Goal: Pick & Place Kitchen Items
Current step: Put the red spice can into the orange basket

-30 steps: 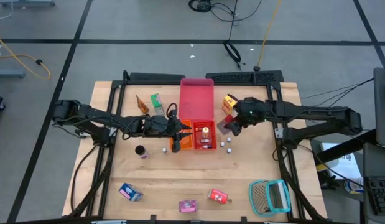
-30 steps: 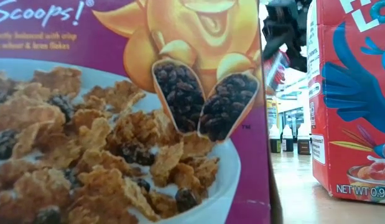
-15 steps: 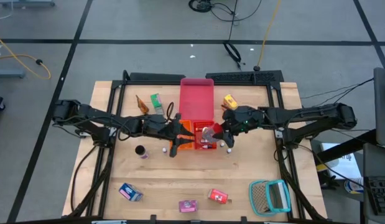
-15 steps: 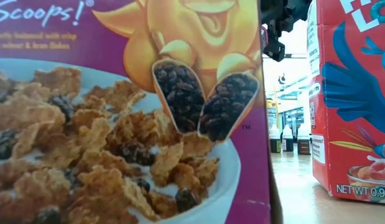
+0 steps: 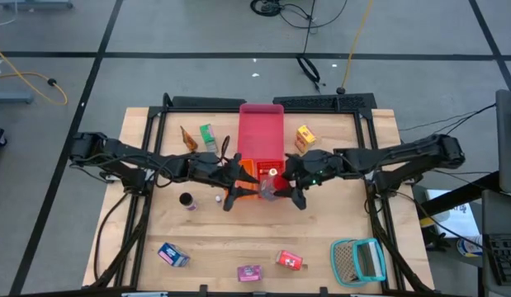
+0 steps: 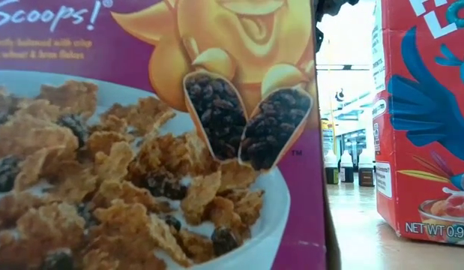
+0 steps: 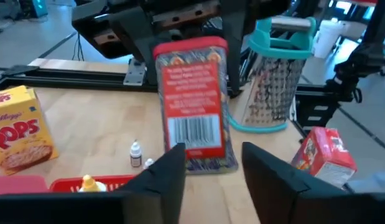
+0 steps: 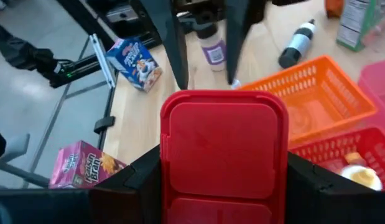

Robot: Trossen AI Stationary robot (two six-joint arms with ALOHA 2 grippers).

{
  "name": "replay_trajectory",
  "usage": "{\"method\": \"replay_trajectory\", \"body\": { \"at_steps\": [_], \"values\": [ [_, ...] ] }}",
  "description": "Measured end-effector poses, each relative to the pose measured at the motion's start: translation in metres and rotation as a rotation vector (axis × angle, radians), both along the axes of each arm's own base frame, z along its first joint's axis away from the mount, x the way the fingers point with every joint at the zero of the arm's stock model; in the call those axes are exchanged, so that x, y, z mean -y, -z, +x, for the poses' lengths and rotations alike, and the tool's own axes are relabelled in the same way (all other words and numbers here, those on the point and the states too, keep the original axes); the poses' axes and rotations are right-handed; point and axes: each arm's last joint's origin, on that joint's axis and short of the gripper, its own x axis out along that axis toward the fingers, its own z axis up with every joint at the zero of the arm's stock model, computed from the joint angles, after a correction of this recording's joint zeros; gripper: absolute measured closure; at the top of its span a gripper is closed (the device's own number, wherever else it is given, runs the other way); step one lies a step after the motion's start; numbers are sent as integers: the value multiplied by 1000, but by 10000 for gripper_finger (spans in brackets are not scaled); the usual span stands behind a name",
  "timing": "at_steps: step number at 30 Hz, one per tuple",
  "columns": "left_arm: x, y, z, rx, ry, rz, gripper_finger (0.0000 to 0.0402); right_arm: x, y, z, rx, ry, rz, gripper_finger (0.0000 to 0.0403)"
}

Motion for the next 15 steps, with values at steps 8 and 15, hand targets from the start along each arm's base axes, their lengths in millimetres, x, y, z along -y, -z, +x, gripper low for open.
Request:
{"method": "replay_trajectory", "body": {
  "at_steps": [8,15],
  "values": [
    [2,-3,1,16,15,-70,146,-3,8,8,-19,-19,-23,198],
    [2,1,3,-9,2,-119,109,-3,6,13,35,-37,-53,198]
  ]
}}
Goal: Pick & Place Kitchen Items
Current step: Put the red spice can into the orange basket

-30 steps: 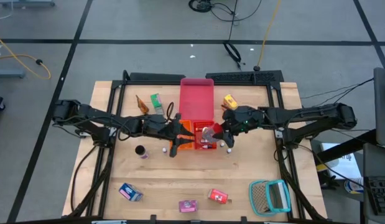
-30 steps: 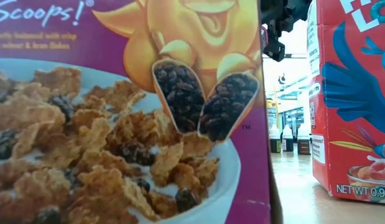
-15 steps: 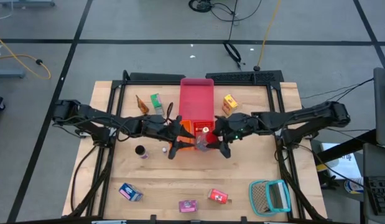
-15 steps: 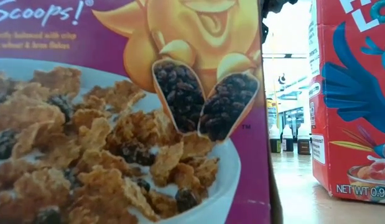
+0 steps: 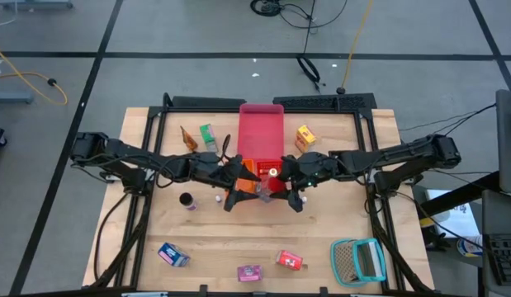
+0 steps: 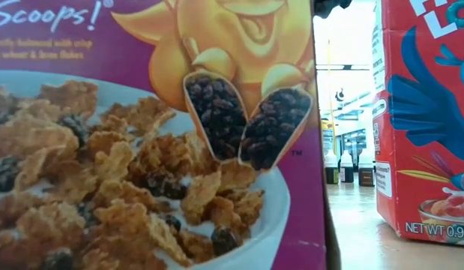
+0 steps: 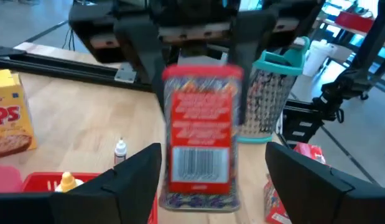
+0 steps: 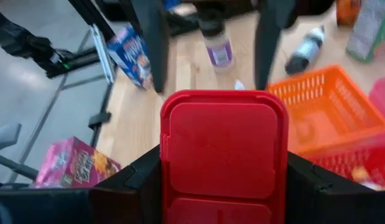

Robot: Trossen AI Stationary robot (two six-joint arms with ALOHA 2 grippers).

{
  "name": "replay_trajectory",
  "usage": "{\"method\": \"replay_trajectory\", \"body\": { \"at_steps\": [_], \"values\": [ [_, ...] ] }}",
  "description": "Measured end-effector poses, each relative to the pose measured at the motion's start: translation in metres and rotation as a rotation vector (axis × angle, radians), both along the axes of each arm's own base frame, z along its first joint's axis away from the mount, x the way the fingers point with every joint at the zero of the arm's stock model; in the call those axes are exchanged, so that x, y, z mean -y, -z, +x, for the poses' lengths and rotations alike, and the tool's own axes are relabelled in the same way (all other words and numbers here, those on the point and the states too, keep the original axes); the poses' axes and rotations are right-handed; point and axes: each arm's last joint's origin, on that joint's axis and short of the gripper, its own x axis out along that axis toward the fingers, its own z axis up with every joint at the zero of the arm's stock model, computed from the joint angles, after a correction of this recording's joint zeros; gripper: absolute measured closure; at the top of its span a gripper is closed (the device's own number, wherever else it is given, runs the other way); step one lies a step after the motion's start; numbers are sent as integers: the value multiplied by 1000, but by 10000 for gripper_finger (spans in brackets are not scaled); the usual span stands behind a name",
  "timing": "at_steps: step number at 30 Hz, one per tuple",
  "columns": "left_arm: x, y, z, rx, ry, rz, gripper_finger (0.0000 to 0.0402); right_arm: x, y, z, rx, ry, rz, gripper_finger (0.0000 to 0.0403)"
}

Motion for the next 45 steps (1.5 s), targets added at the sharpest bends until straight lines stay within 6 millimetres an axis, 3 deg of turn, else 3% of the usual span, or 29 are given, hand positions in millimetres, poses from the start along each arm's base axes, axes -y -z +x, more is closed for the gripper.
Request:
{"method": "replay_trajectory", "body": {
  "at_steps": [16,25,29,35,42,45],
  "values": [
    [-5,-4,2,50,-41,-14,105,-2,-3,3,58,-28,-39,198],
    [-7,14,17,48,15,-75,106,-3,11,15,34,-52,-35,198],
    [-13,16,17,33,32,-86,138,-1,9,15,41,-46,-35,198],
    [-15,17,16,17,51,-82,234,0,11,14,11,-18,-19,198],
    [-16,18,16,20,25,-62,234,3,12,14,0,-21,-24,195],
    [-17,16,15,23,38,-67,234,2,12,13,1,-47,-36,162]
  ]
}}
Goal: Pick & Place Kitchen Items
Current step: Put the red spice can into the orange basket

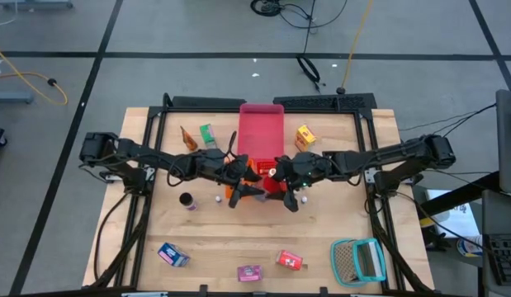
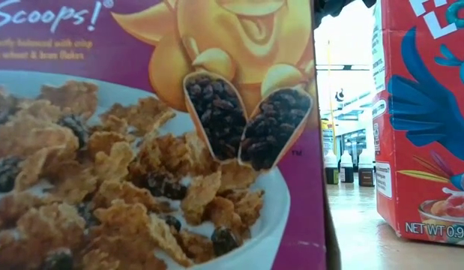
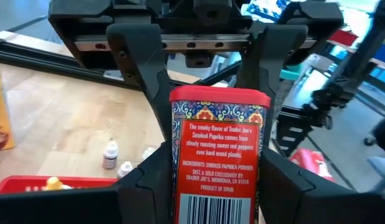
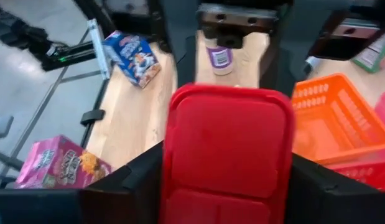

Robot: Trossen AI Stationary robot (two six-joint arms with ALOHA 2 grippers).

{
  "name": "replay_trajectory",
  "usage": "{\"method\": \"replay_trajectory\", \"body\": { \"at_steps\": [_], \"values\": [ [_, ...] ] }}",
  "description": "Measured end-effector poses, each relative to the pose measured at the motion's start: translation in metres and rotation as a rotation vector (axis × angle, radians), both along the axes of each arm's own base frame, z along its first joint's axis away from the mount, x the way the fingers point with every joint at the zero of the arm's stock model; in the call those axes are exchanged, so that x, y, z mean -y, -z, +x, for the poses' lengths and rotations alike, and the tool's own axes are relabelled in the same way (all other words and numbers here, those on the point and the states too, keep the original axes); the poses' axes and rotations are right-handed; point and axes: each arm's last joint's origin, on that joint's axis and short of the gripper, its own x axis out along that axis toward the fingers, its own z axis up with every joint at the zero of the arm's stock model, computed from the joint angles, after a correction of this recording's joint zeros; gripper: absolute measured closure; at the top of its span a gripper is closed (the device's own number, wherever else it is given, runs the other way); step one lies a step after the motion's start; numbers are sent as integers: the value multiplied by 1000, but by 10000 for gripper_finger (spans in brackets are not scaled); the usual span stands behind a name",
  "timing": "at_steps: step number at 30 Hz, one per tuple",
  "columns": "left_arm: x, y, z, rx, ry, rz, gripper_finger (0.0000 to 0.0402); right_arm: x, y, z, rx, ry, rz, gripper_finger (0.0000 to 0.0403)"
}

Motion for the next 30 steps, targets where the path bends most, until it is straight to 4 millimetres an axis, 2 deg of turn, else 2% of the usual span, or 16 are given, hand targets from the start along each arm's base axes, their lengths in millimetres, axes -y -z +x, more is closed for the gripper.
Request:
{"method": "replay_trajectory", "body": {
  "at_steps": [5,10,12,16,19,26,30],
  "values": [
    [-3,-10,-8,-7,-34,37,237,0,-2,0,8,2,-12,125],
    [-5,-16,-19,-81,-97,85,237,1,-1,1,7,19,-18,130],
    [-6,-16,-24,-125,-140,95,237,1,7,-4,-68,9,-11,136],
    [-11,-5,-33,-271,-263,130,237,-1,7,-5,-84,-13,-1,144],
    [-14,-5,-43,-339,-368,146,237,0,8,-5,-98,4,-9,149],
    [-15,5,-47,-322,-436,131,237,1,9,-6,-108,5,-15,150],
    [-16,27,-59,-302,-485,129,237,1,10,-7,-124,4,-26,150]
  ]
}}
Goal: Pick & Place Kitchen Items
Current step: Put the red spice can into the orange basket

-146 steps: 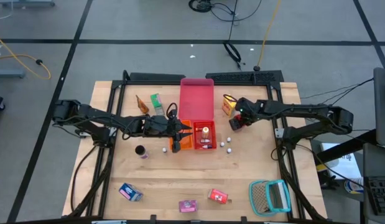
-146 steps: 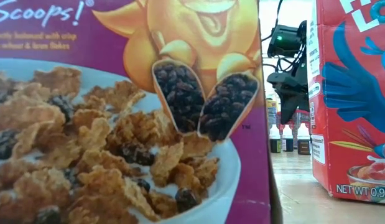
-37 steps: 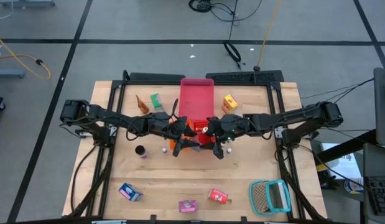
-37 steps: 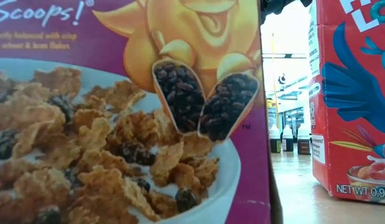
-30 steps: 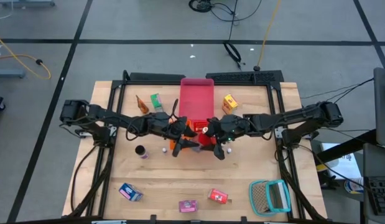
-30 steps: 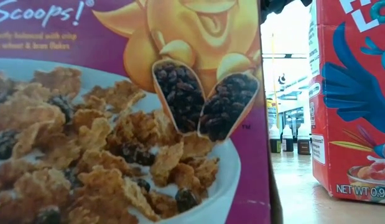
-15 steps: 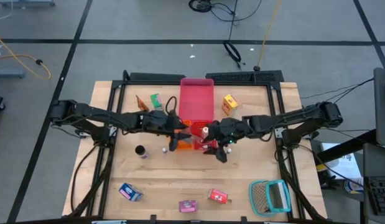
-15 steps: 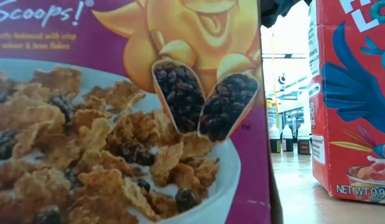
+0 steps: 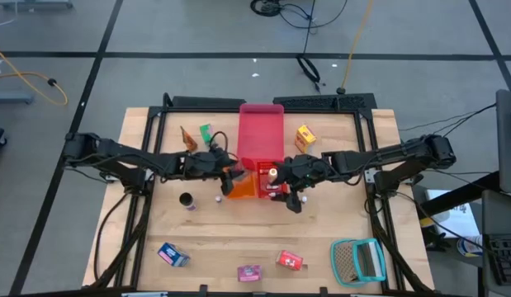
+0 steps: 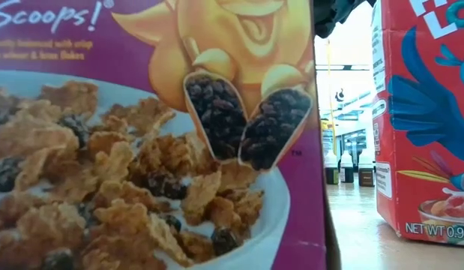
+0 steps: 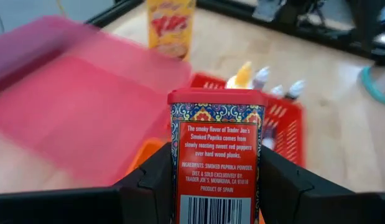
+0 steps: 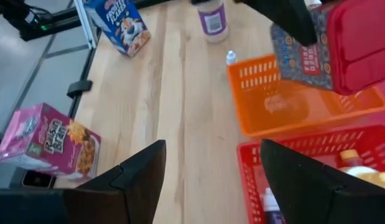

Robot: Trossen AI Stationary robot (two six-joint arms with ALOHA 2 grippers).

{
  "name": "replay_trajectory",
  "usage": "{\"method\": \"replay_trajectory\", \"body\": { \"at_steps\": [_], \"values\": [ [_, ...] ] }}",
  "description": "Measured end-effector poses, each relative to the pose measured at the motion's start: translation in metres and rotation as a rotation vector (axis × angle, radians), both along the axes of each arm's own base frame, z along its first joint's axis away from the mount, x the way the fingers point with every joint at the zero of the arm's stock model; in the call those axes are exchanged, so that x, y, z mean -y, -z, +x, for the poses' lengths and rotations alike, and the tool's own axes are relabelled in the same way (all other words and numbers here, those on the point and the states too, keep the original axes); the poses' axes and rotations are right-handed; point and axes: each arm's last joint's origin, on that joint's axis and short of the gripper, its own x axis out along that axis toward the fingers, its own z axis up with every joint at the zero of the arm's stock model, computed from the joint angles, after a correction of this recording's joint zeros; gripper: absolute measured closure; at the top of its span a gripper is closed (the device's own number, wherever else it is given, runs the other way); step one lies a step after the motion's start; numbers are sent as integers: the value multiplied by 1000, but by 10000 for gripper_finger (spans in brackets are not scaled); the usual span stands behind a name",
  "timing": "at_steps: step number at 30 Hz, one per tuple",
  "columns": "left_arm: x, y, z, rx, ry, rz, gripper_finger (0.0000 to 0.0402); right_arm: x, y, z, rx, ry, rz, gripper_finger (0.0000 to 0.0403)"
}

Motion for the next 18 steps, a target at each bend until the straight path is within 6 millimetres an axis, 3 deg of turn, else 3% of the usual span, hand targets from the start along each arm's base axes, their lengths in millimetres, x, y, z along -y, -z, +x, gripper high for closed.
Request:
{"method": "replay_trajectory", "body": {
  "at_steps": [7,12,18],
  "values": [
    [-4,27,-25,226,-74,100,238,1,1,-1,-9,0,-6,150],
    [-7,44,-41,259,-101,71,238,2,0,0,-1,6,-7,150],
    [-5,44,-44,286,-78,107,238,6,0,1,6,16,-14,149]
  ]
}}
